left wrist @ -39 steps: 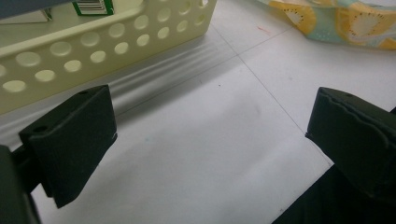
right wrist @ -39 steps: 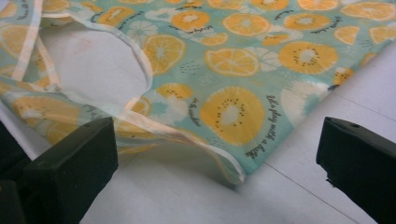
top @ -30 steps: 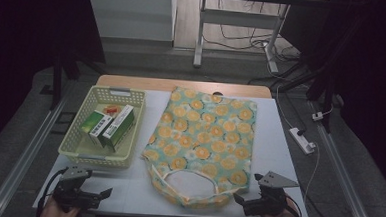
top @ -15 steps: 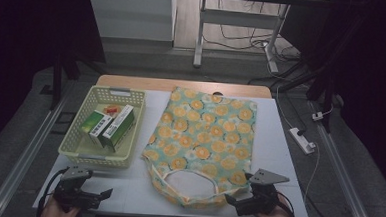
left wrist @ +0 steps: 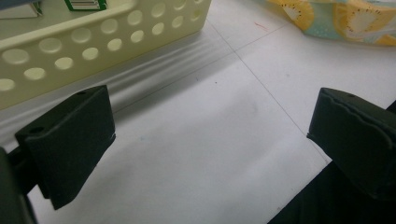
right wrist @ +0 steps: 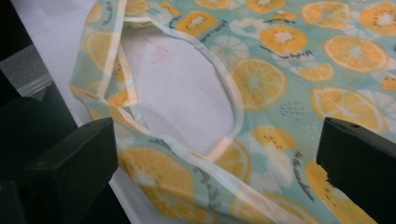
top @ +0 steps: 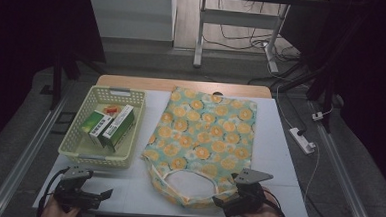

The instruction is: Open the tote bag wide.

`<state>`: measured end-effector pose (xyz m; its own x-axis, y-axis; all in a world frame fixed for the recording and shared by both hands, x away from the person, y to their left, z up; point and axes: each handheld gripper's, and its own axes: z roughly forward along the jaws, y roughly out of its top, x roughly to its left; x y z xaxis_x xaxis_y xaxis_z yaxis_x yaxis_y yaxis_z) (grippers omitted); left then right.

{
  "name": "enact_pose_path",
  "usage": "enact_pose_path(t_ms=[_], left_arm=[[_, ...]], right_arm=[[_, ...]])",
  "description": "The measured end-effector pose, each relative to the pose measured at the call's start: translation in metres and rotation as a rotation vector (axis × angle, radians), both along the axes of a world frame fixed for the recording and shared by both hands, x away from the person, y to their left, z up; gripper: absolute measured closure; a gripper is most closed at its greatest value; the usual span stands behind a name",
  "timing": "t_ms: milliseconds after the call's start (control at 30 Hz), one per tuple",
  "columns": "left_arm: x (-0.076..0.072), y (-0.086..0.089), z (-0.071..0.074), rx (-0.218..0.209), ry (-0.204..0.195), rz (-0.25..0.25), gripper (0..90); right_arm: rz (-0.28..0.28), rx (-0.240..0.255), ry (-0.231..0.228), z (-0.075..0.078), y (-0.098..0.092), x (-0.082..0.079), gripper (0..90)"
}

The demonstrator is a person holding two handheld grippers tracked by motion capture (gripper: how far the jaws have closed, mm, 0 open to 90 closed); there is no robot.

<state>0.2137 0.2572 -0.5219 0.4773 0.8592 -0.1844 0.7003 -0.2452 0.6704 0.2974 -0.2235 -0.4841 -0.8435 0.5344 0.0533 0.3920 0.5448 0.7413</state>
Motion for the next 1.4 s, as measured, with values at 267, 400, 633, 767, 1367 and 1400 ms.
enact_pose_path(t_ms=[267,400,633,767,1367,1400], left_arm=[[-0.001,0.000,0.000,-0.002,-0.005,-0.007,0.5],[0.000,0.000,0.000,-0.005,-0.004,-0.007,0.3],[0.000,0.000,0.000,-0.005,-0.004,-0.008,0.2],[0.000,-0.001,0.000,0.004,-0.002,-0.009,0.2],[0.000,-0.002,0.000,0.010,-0.004,-0.019,0.2],[0.000,-0.002,0.000,0.010,-0.004,-0.019,0.2]], right_arm=[[0.048,-0.018,-0.007,0.001,0.019,0.001,0.0],[0.081,-0.028,0.003,0.001,0.030,0.001,0.0],[0.128,-0.056,0.025,-0.005,0.049,0.005,0.0],[0.151,-0.082,0.033,-0.010,0.060,0.005,0.0],[0.311,-0.136,0.113,-0.021,0.091,-0.007,42.9],[0.317,-0.144,0.116,-0.021,0.091,-0.006,49.2]])
